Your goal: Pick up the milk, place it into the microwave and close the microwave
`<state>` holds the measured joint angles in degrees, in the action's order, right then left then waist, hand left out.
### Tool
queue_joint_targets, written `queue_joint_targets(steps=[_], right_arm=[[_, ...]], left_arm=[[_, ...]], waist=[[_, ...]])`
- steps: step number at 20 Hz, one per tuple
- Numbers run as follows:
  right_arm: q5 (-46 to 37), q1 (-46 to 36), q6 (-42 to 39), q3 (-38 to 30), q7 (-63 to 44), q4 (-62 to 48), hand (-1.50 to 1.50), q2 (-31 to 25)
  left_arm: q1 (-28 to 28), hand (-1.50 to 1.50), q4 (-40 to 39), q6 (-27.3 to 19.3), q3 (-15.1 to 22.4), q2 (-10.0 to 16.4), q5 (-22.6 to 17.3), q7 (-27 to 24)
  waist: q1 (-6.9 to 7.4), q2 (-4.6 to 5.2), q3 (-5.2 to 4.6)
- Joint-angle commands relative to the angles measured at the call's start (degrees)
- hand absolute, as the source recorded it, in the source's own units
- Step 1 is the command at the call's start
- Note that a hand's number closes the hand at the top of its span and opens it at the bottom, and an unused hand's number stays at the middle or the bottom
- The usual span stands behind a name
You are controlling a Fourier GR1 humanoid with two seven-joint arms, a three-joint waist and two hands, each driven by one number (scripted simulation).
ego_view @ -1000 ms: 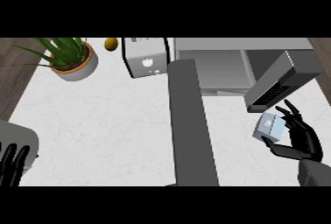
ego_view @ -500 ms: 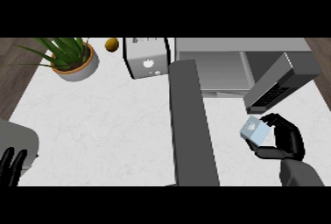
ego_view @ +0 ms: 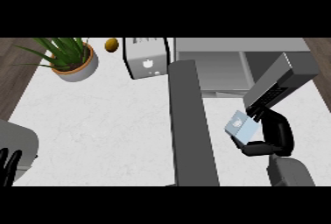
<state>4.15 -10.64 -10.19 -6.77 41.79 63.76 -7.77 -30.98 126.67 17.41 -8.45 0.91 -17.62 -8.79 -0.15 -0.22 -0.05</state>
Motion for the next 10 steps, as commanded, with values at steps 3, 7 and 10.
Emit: queue_joint_targets(steps=[3, 7, 10], right_arm=[[-5.57, -2.22, 9.36, 3.52, -8.16, 7.43, 1.5, 2.79], [-7.72, -8.62, 11.87, 2.92, -12.74, 2.33, 1.5, 2.02], [-7.71, -16.99, 12.37, 1.53, -15.32, -3.99, 1.5, 1.42]], left_arm=[[-2.34, -1.5, 1.6, 1.4, -1.14, -0.31, -1.61, 0.14], [0.76, -1.5, -2.87, 1.28, -1.46, -0.48, 0.9, -1.35], [0.86, -1.5, -0.22, 1.77, -4.67, 1.75, -3.41, 1.7]], waist=[[0.57, 0.1, 0.02], [0.62, 0.22, 0.04], [0.94, 0.3, 0.05]])
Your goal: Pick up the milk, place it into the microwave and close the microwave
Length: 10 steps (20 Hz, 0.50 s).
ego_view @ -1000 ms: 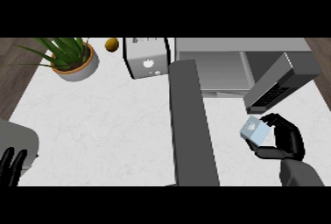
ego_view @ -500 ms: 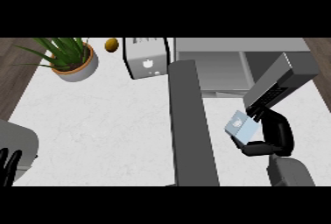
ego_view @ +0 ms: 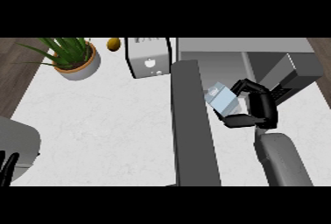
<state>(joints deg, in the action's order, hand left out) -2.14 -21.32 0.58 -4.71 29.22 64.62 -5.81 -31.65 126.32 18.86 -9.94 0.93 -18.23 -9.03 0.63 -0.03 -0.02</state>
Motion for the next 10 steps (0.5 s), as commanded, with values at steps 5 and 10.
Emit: queue_joint_targets(steps=[5, 10], right_arm=[[-1.86, -16.43, 2.88, -3.77, 3.23, -21.56, 1.5, -0.49], [-2.89, -26.41, 5.12, -6.13, 6.48, -35.21, 1.5, -0.38]], left_arm=[[2.61, -1.5, -5.75, 2.66, -3.88, 0.81, -0.54, -2.67], [4.24, -1.5, -4.21, 1.49, -1.53, -0.36, 0.67, -0.14]], waist=[[0.68, 0.33, 0.04], [1.49, 0.68, 0.08]])
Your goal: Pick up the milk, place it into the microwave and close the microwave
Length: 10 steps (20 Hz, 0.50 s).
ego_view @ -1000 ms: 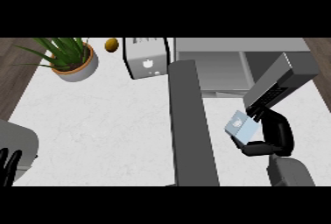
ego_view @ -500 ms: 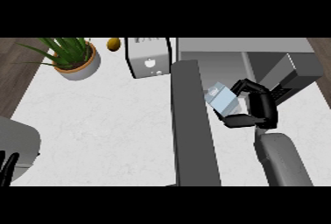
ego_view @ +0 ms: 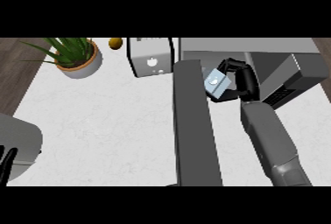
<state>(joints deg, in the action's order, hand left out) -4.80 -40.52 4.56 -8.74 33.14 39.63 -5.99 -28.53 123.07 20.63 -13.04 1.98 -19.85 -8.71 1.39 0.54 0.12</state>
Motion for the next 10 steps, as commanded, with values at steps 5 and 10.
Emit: queue_joint_targets(steps=[5, 10], right_arm=[[-2.2, -13.64, 5.64, -3.49, 5.33, -18.44, 1.5, -1.61], [-2.55, -18.81, 7.5, -5.09, 7.05, -23.53, 1.5, -3.96]], left_arm=[[0.91, -1.5, 1.2, 1.12, -1.32, 1.44, -2.35, 2.37], [4.25, -1.5, -0.57, 0.99, 0.64, 0.89, -1.2, 1.91]], waist=[[1.6, 0.32, -0.04], [3.48, 1.34, 0.02]])
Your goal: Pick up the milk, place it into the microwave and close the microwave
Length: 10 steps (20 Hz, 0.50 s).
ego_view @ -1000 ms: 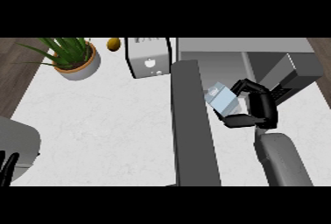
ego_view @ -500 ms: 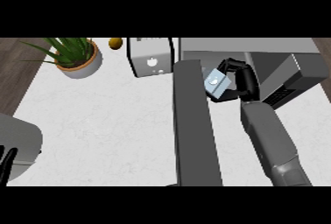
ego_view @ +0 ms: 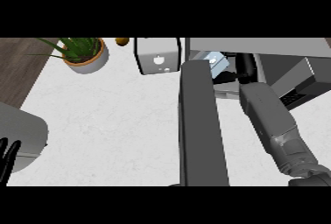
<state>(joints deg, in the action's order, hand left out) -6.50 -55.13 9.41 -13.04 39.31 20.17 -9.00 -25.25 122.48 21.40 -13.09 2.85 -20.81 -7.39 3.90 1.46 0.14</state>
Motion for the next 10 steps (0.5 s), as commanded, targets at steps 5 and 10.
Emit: queue_joint_targets(steps=[5, 10], right_arm=[[-3.08, -4.9, 4.77, -0.2, 2.59, -7.39, 1.5, -4.49], [-1.18, -9.38, 9.64, -3.08, -1.31, -9.24, 1.5, -4.35]], left_arm=[[1.96, -1.5, -0.36, 1.13, 2.06, 0.09, -0.2, 0.74], [3.76, -1.5, -1.28, 0.67, 1.61, 0.29, 1.65, -0.46]], waist=[[2.43, 1.32, 0.07], [4.26, 2.08, 0.08]])
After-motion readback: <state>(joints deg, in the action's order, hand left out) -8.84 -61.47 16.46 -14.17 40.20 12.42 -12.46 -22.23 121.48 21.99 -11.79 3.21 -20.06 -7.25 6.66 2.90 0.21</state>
